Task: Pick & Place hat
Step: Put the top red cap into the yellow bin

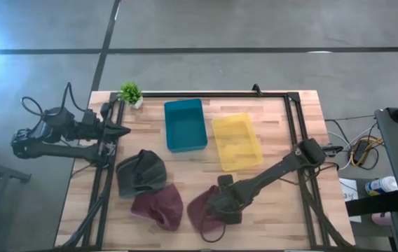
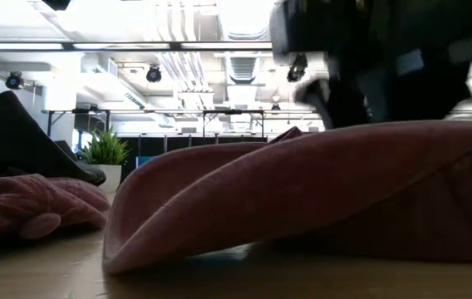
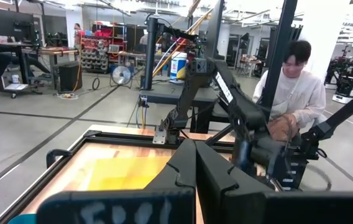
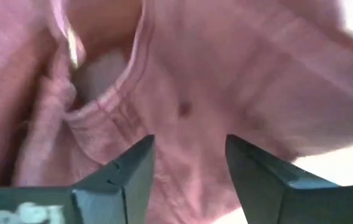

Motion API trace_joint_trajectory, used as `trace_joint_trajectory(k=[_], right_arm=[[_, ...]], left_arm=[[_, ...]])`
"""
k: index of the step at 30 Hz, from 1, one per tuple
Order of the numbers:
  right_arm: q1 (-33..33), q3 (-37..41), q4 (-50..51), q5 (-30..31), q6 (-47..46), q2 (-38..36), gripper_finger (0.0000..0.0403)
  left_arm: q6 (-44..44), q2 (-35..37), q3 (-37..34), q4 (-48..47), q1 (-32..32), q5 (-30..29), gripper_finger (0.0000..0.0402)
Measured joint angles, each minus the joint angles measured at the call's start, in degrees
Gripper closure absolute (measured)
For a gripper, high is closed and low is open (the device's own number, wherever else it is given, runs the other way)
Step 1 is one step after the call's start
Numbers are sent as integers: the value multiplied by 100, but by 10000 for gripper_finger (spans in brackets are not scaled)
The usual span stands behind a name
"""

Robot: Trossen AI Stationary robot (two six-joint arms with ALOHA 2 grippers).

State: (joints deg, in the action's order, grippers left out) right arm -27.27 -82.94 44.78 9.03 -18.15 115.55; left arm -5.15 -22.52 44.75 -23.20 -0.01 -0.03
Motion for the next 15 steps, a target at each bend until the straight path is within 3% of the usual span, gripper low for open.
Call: trace_joint_trajectory(k=[7,15], right_arm=[[97,-9,-111,847,1194,-530,194],[636,-38,-470,876,2557,-527,184]], left_arm=[[-2,-1,-1,2,0,0,401],[-2,0,0,0,-2,2,401]])
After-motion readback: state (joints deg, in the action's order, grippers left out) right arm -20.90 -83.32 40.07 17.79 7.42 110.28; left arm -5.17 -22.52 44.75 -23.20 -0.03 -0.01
